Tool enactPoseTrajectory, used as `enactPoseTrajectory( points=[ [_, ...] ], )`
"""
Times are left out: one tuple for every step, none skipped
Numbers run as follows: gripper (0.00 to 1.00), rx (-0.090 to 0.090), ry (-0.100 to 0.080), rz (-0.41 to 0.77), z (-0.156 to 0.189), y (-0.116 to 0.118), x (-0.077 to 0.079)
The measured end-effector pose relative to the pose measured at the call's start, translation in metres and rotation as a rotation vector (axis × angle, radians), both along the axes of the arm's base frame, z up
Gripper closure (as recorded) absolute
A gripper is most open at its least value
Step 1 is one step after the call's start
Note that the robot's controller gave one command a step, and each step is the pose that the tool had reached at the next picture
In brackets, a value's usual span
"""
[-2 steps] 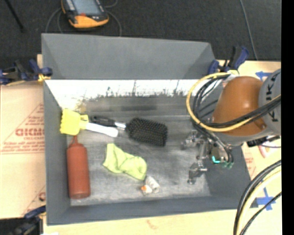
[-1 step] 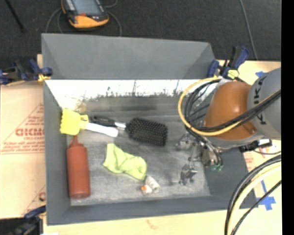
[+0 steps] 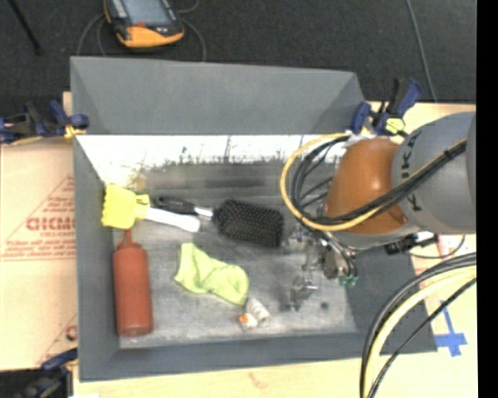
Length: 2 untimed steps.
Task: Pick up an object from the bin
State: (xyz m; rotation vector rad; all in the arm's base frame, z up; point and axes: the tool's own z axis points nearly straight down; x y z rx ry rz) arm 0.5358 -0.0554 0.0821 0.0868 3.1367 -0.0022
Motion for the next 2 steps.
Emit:
enactPoseTrajectory(
  points=[
    [0.00,-0.003,-0.001,0.128,-0.009,0.019,0.007],
    [0.00,-0.001,0.001,0.172,0.008,0.028,-0.002]
  ],
)
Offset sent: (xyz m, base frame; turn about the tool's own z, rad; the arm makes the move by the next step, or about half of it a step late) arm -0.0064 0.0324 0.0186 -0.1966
